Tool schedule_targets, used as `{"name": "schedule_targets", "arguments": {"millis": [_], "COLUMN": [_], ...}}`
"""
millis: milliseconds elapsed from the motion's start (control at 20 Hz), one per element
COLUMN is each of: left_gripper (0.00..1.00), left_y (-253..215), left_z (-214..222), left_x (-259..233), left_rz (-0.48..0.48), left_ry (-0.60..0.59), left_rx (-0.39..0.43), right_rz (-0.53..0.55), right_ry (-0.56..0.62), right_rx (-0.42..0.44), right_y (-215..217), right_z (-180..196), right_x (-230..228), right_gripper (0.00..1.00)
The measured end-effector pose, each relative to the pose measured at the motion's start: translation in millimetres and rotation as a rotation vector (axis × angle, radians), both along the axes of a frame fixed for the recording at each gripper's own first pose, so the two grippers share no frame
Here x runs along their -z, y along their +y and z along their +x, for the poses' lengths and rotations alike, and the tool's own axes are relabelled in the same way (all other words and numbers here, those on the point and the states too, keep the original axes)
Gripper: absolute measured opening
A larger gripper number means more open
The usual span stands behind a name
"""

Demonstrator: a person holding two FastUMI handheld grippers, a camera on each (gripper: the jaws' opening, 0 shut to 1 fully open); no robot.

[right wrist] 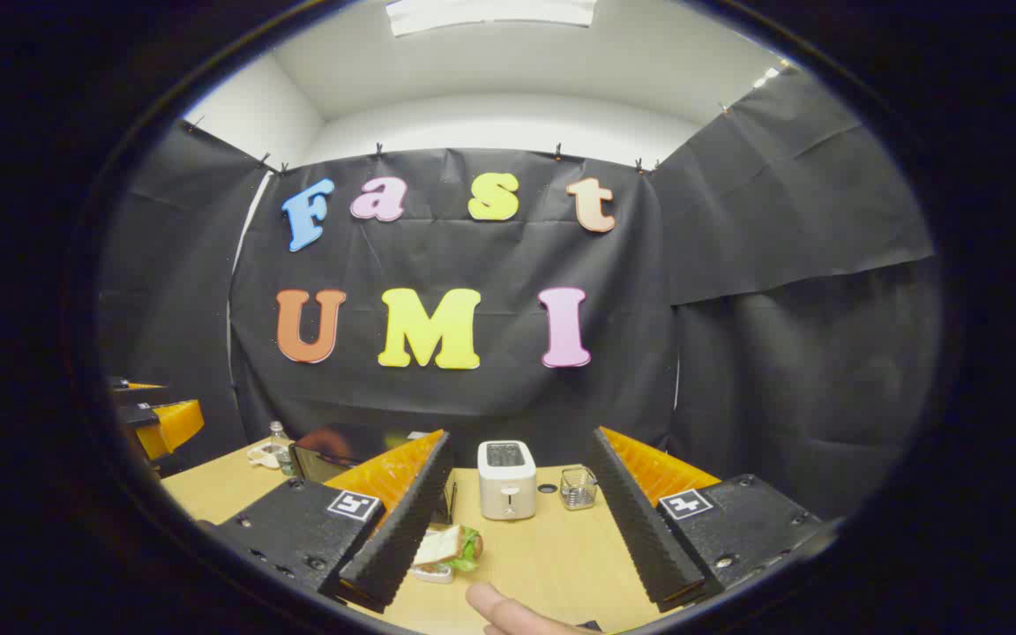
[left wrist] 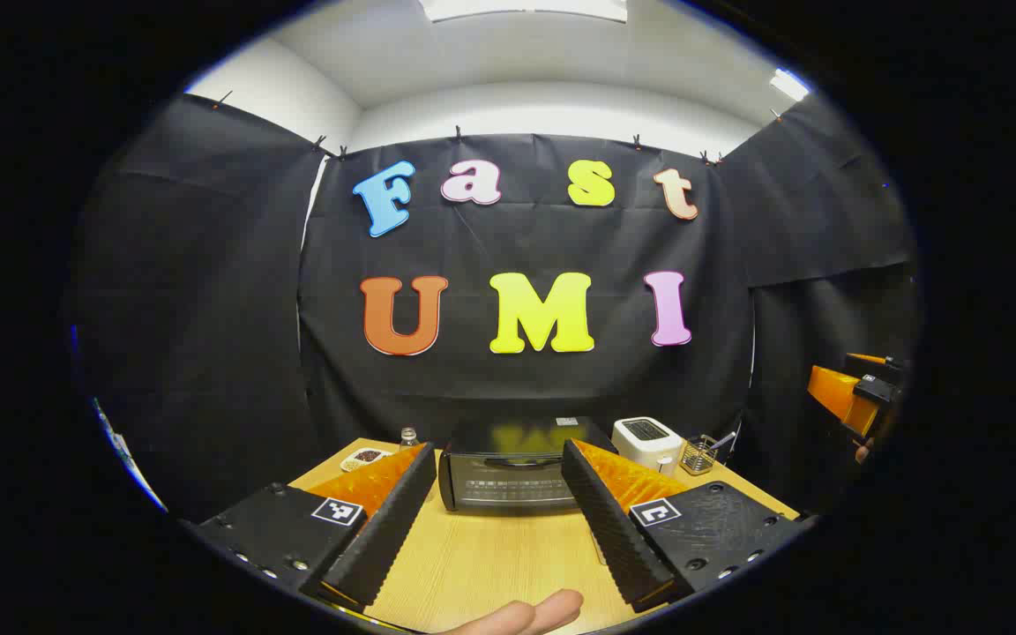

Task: Open the electric oven with the left hand, put the food in, and close the electric oven.

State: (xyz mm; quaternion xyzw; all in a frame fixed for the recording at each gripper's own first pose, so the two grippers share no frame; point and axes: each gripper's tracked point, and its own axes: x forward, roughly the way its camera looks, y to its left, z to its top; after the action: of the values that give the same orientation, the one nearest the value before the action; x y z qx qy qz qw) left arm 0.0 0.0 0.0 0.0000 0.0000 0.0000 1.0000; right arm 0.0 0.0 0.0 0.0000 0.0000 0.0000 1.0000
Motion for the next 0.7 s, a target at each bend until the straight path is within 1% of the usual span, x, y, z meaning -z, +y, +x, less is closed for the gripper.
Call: {"name": "schedule_targets", "arguments": {"millis": [50, 100, 150, 200, 350, 400, 450, 600, 650, 700], "left_gripper": [0.94, 0.94, 0.94, 0.94, 0.94, 0.89, 0.94, 0.94, 0.94, 0.94], "left_y": [-0.8, -3.5, -3.8, -5.1, -7.4, -6.9, -6.3, -6.6, -6.6, -6.2], "left_z": [-0.7, -0.4, 0.0, 0.1, -1.5, -0.9, -1.8, -3.9, -2.7, -1.6], "left_x": [-1.5, -0.5, 0.5, 0.3, 2.7, 3.4, 2.8, 0.5, -1.1, -1.3], "left_rz": [-0.002, -0.003, -0.002, 0.003, 0.018, 0.02, 0.019, 0.015, 0.015, 0.014], "left_ry": [-0.006, -0.005, -0.006, -0.005, 0.001, 0.001, 0.001, -0.007, -0.012, -0.015], "left_rx": [0.003, 0.009, 0.014, 0.018, 0.02, 0.02, 0.019, 0.02, 0.019, 0.016], "right_rz": [0.001, 0.004, 0.007, 0.01, -0.002, -0.001, 0.004, 0.017, 0.018, 0.015], "right_ry": [0.001, -0.001, -0.005, -0.009, -0.012, -0.009, -0.003, 0.011, 0.012, 0.011], "right_rx": [0.005, 0.009, 0.011, 0.016, 0.02, 0.014, 0.007, -0.013, -0.014, -0.004], "right_y": [-3.0, -5.2, -6.6, -8.8, -10.1, -8.6, -6.8, -4.5, -5.9, -9.1], "right_z": [-0.1, -1.0, -1.6, -2.1, -3.5, -4.3, -5.3, -3.8, -3.5, -3.1], "right_x": [-0.4, -2.4, -3.2, -4.8, -3.2, -2.6, -0.6, 2.2, 2.6, 2.5], "right_gripper": [0.92, 1.0, 1.0, 0.92, 0.92, 0.92, 0.92, 0.92, 1.0, 1.0]}}
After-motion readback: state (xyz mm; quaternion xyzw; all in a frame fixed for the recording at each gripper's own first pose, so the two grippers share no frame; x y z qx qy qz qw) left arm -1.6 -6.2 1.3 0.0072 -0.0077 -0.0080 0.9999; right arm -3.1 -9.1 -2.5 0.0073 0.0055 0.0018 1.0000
